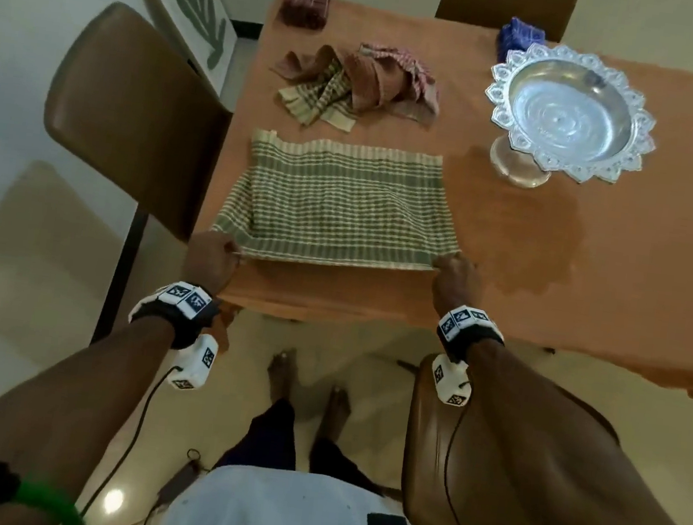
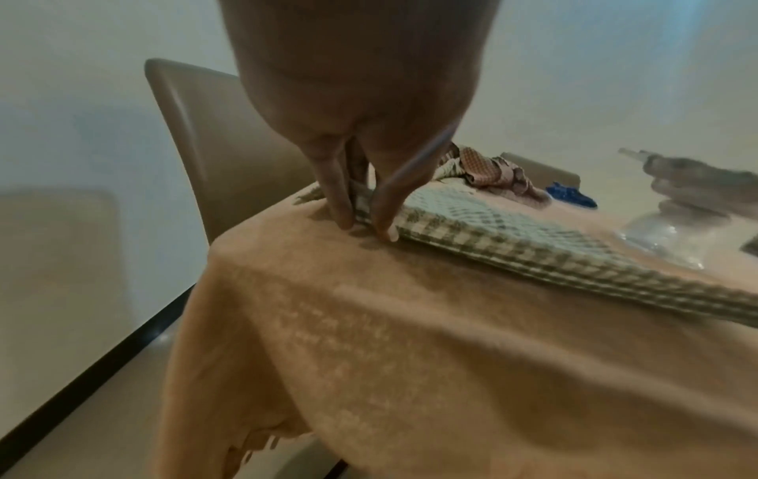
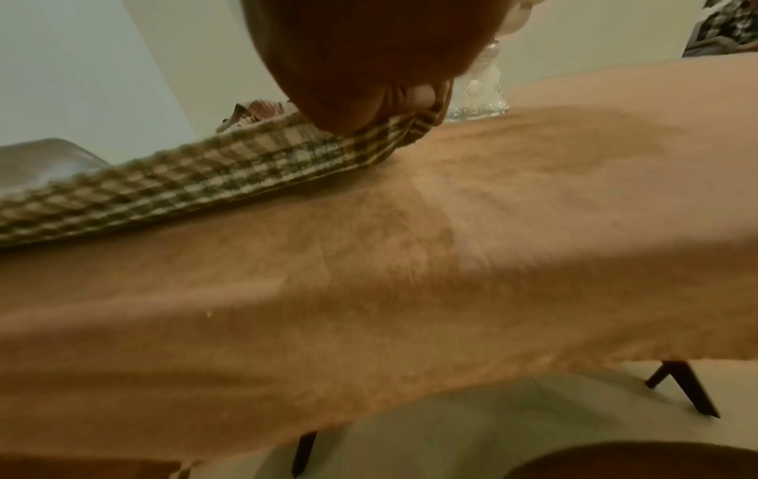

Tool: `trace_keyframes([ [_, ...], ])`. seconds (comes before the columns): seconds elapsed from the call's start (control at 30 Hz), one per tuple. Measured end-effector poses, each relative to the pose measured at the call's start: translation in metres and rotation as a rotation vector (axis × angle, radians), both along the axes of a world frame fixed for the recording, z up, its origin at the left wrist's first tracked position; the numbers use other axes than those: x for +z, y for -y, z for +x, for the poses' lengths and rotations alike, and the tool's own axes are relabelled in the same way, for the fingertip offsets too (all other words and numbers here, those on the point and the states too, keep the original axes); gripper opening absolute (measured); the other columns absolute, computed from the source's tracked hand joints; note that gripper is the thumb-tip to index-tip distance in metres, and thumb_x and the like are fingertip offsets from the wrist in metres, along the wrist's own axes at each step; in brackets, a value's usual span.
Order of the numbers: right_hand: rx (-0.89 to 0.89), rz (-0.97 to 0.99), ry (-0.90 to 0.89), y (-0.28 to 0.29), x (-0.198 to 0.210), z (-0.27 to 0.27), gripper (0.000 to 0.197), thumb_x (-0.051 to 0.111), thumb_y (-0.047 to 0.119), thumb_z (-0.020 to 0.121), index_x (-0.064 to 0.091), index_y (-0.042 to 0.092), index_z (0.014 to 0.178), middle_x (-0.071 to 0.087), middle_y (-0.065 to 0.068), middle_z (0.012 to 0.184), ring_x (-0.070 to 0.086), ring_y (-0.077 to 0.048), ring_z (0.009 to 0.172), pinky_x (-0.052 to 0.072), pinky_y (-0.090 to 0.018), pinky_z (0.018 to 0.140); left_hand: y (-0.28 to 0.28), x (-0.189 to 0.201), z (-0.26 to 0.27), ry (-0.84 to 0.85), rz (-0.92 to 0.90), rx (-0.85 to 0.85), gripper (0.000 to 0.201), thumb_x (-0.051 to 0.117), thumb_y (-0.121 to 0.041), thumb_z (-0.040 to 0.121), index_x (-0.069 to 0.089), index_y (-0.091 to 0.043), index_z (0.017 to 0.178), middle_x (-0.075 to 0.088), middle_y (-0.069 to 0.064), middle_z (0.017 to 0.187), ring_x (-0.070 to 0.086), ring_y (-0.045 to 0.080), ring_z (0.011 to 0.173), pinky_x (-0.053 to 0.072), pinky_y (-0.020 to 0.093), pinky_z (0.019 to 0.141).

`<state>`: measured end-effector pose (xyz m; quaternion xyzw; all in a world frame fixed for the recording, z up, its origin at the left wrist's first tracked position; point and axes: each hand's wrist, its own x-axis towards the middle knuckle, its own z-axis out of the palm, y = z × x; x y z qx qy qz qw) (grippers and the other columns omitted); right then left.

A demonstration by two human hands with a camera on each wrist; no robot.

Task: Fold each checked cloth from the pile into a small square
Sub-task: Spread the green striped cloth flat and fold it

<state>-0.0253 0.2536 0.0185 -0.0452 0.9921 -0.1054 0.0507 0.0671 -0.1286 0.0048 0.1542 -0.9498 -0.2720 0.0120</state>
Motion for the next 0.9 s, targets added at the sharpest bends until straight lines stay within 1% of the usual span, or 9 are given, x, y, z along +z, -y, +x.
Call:
trace_keyframes([
  [0.07, 0.044, 0.054, 0.049, -0.006, -0.01, 0.016, 0.032, 0.053, -0.001, 0.087, 0.071, 0.007, 0.112, 0.068, -0.017, 0.113, 0.062, -0.038, 0.103, 0.043, -0.042, 0.091, -0.007, -0.003, 0.013, 0.115, -0.031, 0.057, 0.007, 0.073, -0.002, 0.076, 0.075, 0.001, 0.082, 0.071, 0.023, 0.086, 0.065, 0.039, 0.084, 0.051, 0.043, 0.074],
  [0.17, 0.088, 0.117, 0.051, -0.013, -0.018, 0.032, 0.033, 0.055, 0.001, 0.084, 0.067, 0.012, 0.114, 0.067, -0.011, 0.117, 0.057, -0.032, 0.114, 0.038, -0.043, 0.095, -0.011, -0.008, 0.026, 0.245, -0.081, 0.092, 0.01, 0.068, -0.002, 0.081, 0.075, 0.001, 0.088, 0.07, 0.024, 0.095, 0.064, 0.042, 0.092, 0.049, 0.045, 0.079],
  [0.27, -0.035, 0.151, 0.005, -0.012, -0.017, 0.03, 0.021, 0.059, 0.01, 0.082, 0.07, 0.015, 0.099, 0.071, -0.009, 0.102, 0.058, -0.031, 0.108, 0.034, -0.045, 0.097, -0.019, 0.001, 0.03, 0.279, -0.203, 0.075, 0.012, 0.063, -0.01, 0.082, 0.073, -0.01, 0.089, 0.072, 0.018, 0.094, 0.064, 0.039, 0.089, 0.053, 0.044, 0.077],
  [0.4, -0.11, 0.06, -0.007, 0.007, -0.003, 0.005, 0.017, 0.058, 0.005, 0.08, 0.07, 0.004, 0.092, 0.07, -0.017, 0.093, 0.057, -0.033, 0.103, 0.035, -0.04, 0.092, -0.022, 0.017, 0.02, 0.304, -0.261, 0.171, 0.021, 0.052, -0.016, 0.095, 0.064, -0.012, 0.112, 0.067, 0.015, 0.111, 0.063, 0.038, 0.1, 0.049, 0.044, 0.086],
  [0.5, -0.115, -0.019, 0.015, 0.028, 0.009, -0.021, 0.021, 0.056, 0.002, 0.079, 0.066, 0.002, 0.097, 0.068, -0.02, 0.096, 0.057, -0.035, 0.102, 0.036, -0.04, 0.093, -0.013, 0.019, -0.003, 0.226, -0.238, 0.136, 0.027, 0.049, -0.024, 0.099, 0.058, -0.005, 0.116, 0.064, 0.02, 0.114, 0.059, 0.041, 0.104, 0.046, 0.047, 0.084],
  [0.6, -0.148, -0.072, 0.021, 0.046, 0.016, -0.05, 0.015, 0.052, 0.008, 0.088, 0.059, 0.001, 0.099, 0.065, -0.023, 0.103, 0.056, -0.038, 0.102, 0.04, -0.044, 0.092, 0.007, 0.015, -0.043, 0.23, -0.182, 0.062, 0.035, 0.055, -0.025, 0.097, 0.057, 0.0, 0.121, 0.061, 0.025, 0.121, 0.055, 0.044, 0.112, 0.046, 0.049, 0.088],
  [0.73, -0.258, -0.141, 0.051, 0.056, 0.011, -0.094, 0.041, 0.045, 0.028, 0.1, 0.05, -0.001, 0.129, 0.056, -0.025, 0.128, 0.048, -0.04, 0.123, 0.037, -0.047, 0.104, 0.032, 0.011, -0.1, 0.278, -0.115, 0.018, 0.046, 0.06, -0.037, 0.097, 0.056, 0.0, 0.124, 0.061, 0.025, 0.122, 0.056, 0.043, 0.112, 0.05, 0.049, 0.089],
  [0.8, -0.335, -0.177, 0.085, 0.059, 0.004, -0.122, 0.045, 0.047, 0.033, 0.1, 0.052, -0.001, 0.128, 0.056, -0.024, 0.129, 0.049, -0.04, 0.123, 0.038, -0.047, 0.104, 0.042, 0.005, -0.128, 0.286, -0.095, 0.022, 0.047, 0.059, -0.039, 0.097, 0.057, 0.001, 0.12, 0.062, 0.026, 0.118, 0.058, 0.044, 0.108, 0.05, 0.048, 0.086],
  [0.9, -0.403, -0.169, 0.083, 0.06, -0.006, -0.158, 0.038, 0.051, 0.028, 0.091, 0.061, 0.0, 0.113, 0.064, -0.022, 0.116, 0.06, -0.04, 0.108, 0.05, -0.047, 0.091, 0.051, -0.005, -0.16, 0.32, -0.052, 0.041, 0.042, 0.055, -0.037, 0.098, 0.061, 0.003, 0.106, 0.064, 0.029, 0.109, 0.06, 0.045, 0.096, 0.046, 0.043, 0.076],
])
